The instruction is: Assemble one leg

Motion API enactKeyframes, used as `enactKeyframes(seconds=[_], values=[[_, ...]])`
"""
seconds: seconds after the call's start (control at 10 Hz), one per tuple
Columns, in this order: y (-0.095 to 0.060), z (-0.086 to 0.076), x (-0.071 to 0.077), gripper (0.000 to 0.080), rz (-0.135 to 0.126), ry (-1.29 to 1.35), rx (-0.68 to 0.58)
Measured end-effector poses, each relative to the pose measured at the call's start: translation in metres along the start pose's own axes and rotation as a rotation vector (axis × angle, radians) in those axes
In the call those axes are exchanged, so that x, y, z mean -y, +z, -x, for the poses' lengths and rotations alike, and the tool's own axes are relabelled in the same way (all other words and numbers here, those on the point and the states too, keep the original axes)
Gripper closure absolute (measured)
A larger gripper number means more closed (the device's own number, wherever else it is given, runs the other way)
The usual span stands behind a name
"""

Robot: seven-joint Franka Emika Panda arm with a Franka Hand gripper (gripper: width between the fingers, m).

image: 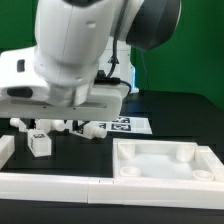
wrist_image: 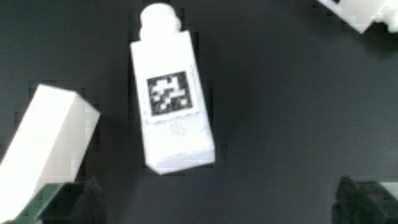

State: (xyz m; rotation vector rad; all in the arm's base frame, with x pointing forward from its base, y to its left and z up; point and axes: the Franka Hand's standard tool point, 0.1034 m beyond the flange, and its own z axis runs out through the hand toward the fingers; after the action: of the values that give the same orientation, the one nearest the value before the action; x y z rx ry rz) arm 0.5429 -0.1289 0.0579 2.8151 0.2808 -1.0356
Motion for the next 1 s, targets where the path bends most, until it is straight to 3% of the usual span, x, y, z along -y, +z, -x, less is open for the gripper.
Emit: enactKeyframes(seconds=[0.1,0.2,0.6,0.8,1.0], values=[[0.005,0.006,0.003,0.015,-0.014,0.001,0.103],[0.011,0.0,-0.004,0.015,-0.012,-0.011,0.129],[0.016,-0.001,-0.011,0.015,-0.012,-0.006,0.126],[0.039,-0.001,-0.022,0.015,-0.025,0.005,0.151],[0.058,-0.001,-0.017,0.015,-0.027,0.021,0.165]])
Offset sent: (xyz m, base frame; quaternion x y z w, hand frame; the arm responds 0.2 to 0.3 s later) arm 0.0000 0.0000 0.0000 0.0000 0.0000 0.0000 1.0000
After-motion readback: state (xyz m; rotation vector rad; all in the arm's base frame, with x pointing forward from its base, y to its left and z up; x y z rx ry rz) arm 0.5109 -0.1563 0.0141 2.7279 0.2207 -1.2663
